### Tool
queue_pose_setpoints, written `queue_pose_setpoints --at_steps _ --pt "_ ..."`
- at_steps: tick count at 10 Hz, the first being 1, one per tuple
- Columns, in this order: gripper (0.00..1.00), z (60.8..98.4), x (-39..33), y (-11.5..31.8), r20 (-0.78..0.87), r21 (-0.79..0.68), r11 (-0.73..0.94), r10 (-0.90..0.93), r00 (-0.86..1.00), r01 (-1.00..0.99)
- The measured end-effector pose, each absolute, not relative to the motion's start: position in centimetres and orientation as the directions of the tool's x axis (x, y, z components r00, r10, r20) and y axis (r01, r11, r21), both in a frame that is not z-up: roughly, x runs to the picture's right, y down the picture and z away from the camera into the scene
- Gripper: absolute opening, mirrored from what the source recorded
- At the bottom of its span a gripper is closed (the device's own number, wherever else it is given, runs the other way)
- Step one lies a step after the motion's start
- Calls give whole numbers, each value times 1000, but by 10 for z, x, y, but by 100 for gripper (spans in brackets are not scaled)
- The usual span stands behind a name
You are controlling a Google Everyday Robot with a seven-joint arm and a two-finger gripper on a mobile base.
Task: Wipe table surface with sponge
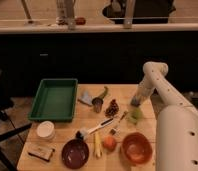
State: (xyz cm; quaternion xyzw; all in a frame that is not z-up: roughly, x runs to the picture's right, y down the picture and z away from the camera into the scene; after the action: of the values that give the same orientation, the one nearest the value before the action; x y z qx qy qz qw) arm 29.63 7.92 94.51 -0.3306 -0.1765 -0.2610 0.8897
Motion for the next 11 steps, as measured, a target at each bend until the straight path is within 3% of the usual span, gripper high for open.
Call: queue_pose_setpoints --at_steps 5,11 --pt "0 965 256 68 576 -427 632 -361 734 646" --pt "0 941 244 83 605 -420 601 -373 703 680"
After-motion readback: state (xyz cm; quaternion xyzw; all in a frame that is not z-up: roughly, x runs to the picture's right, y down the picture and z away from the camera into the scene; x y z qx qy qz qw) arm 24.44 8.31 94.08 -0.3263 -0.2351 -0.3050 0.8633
